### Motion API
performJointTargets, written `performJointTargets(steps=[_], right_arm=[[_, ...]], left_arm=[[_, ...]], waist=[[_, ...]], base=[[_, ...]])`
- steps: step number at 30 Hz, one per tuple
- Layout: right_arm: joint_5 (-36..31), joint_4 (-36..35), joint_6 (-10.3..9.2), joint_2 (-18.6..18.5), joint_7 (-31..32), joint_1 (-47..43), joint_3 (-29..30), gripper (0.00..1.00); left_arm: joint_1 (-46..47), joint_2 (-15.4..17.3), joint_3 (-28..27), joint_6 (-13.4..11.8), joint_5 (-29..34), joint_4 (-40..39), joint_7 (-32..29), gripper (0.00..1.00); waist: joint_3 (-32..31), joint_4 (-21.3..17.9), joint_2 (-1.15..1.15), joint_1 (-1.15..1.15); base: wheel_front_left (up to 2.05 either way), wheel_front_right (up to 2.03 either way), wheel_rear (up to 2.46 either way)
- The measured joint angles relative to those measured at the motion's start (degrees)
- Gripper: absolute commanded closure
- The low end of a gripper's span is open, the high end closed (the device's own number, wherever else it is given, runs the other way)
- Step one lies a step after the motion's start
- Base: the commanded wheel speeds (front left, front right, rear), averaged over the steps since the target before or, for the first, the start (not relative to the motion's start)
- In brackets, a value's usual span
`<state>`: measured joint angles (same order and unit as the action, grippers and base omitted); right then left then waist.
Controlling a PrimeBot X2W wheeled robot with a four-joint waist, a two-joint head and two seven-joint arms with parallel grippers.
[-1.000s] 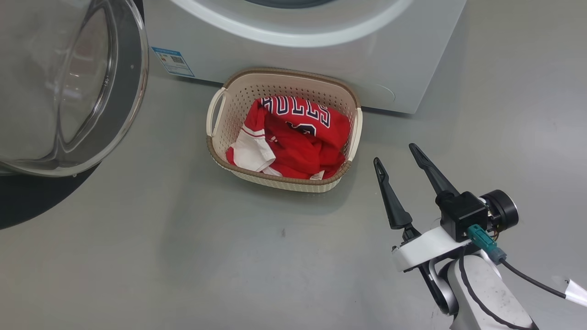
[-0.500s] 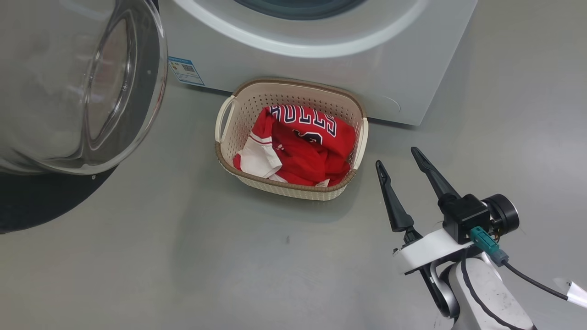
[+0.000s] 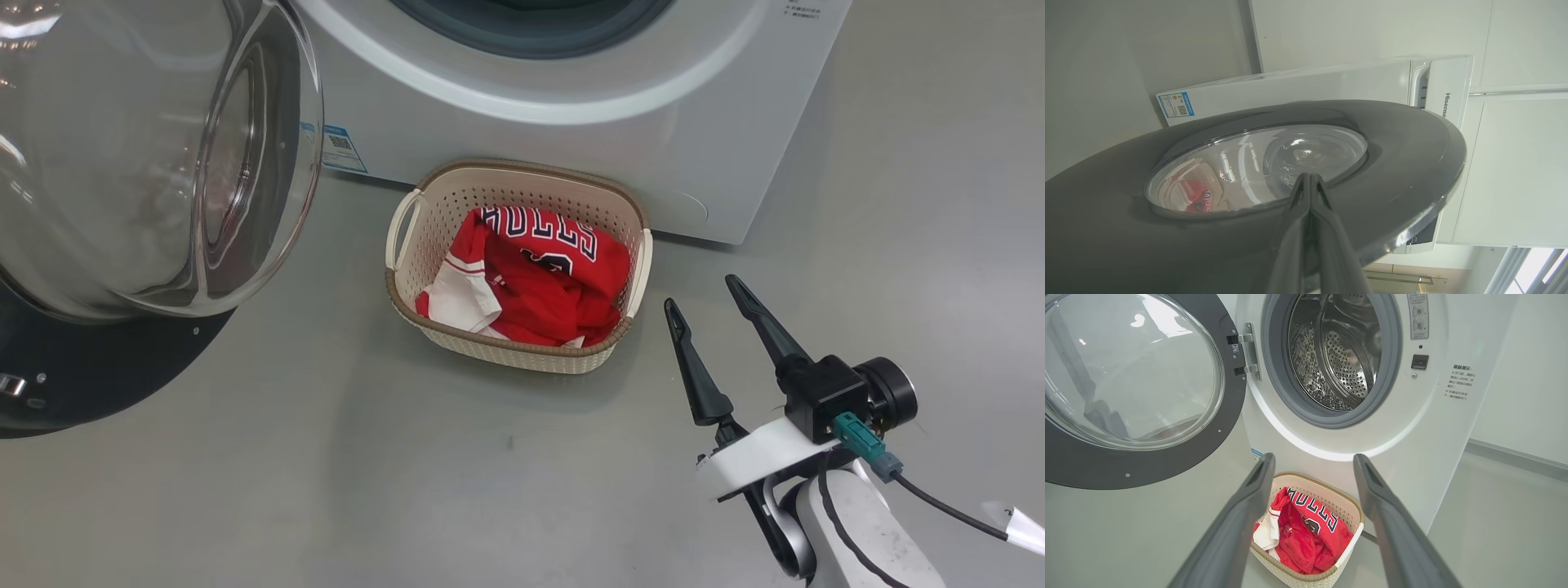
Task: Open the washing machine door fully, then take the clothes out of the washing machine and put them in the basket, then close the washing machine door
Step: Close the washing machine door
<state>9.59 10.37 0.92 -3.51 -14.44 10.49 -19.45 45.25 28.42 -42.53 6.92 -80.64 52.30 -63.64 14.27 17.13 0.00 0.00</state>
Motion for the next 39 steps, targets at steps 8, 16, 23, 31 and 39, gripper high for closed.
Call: performJointTargets(steps=[8, 16, 23, 31, 39], right_arm=[[0.48, -0.01, 0.00, 0.03, 0.00, -0.72, 0.11, 0.00], [0.58, -0.12, -0.01, 0.07, 0.00, -0.74, 0.33, 0.00], [0.91, -0.41, -0.05, 0.09, 0.00, -0.76, 0.57, 0.00], [1.22, -0.52, -0.07, 0.12, 0.00, -1.41, 0.75, 0.00], [1.93, -0.80, -0.36, 0.14, 0.00, -1.43, 0.73, 0.00]], left_arm=[[-2.09, -2.45, 0.41, 0.00, -2.96, -5.50, -5.08, 1.00], [-4.48, -6.16, 1.98, 0.00, -4.11, -10.29, -9.87, 1.00], [-7.69, -8.65, 2.14, 0.01, -5.82, -13.37, -12.83, 1.00], [-9.54, -12.57, 2.13, 0.01, -8.56, -17.44, -16.21, 1.00], [-11.33, -16.47, 2.52, 0.01, -11.06, -20.73, -18.33, 1.00]], waist=[[-0.70, -0.09, 0.00, 0.00], [-1.03, 0.10, 0.00, 0.00], [-1.17, -0.03, 0.00, 0.00], [-1.46, -0.29, 0.00, 0.00], [-1.98, -0.73, 0.00, 0.00]], base=[[0.00, 0.00, 0.00], [0.00, 0.00, 0.00], [0.00, 0.00, 0.00], [0.00, 0.00, 0.00], [0.00, 0.00, 0.00]])
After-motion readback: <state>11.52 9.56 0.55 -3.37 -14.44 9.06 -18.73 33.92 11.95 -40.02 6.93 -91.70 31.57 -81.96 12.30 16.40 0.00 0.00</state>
